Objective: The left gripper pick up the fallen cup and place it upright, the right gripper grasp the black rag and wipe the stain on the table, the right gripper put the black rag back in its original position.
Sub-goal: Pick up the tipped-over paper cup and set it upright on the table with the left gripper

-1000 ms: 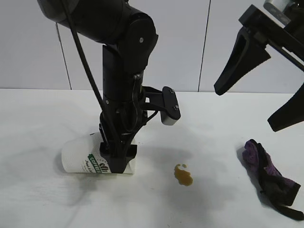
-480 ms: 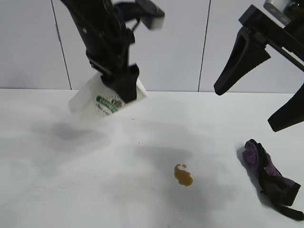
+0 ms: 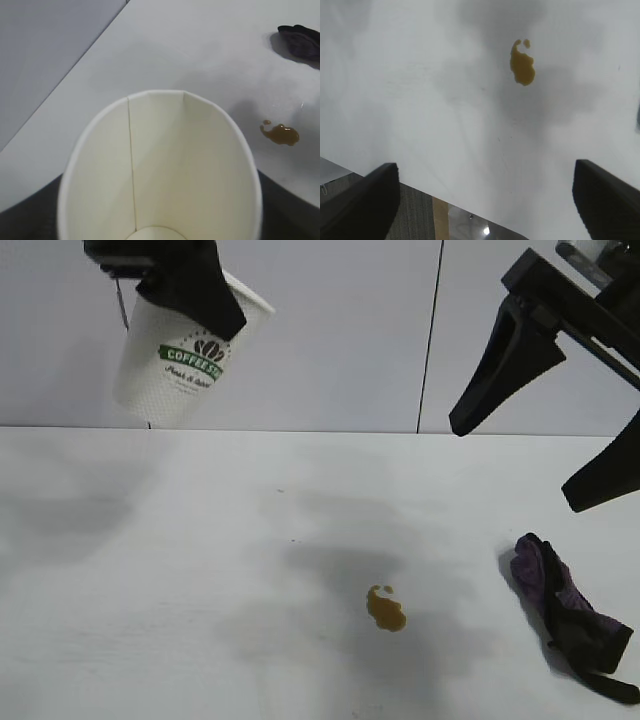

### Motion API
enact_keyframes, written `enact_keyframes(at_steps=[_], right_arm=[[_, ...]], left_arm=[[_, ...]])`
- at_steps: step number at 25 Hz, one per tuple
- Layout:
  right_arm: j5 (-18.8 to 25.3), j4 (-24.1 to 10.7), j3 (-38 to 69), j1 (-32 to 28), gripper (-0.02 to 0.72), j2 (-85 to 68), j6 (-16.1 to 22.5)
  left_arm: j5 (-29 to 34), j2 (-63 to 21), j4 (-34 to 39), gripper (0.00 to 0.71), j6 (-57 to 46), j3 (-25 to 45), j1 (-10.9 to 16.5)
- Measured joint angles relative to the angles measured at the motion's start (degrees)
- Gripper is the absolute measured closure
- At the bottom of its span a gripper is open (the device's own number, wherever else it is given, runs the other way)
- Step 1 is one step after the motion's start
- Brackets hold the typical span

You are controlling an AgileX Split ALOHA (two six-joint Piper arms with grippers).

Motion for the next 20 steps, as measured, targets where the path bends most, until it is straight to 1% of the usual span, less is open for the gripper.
enact_keyframes(at_steps=[3,5,7,10,15,18,20], right_arm=[[0.0,0.0,0.0,0.0,0.054,0.0,0.0],[0.0,0.0,0.0,0.0,0.054,0.0,0.0],[0.0,0.0,0.0,0.0,0.054,0.0,0.0],[0.0,0.0,0.0,0.0,0.054,0.0,0.0],[-0.3,0.0,0.0,0.0,0.054,0.0,0.0],[-0.5,0.0,0.0,0.0,0.054,0.0,0.0],[-0.5,0.0,0.0,0.0,0.054,0.0,0.0]], left_arm=[[-1.3,0.0,-16.8,0.203,15.2,4.3,1.0],[0.3,0.0,-29.2,0.203,25.9,6.7,2.4],[4.1,0.0,-35.4,0.203,34.1,9.0,4.7],[9.8,0.0,-37.7,0.203,38.5,11.7,8.2],[17.4,0.0,-38.1,0.203,43.0,15.7,14.7],[20.4,1.0,-38.2,0.203,44.2,16.1,17.1],[21.1,3.0,-38.2,0.203,44.6,16.1,17.5]])
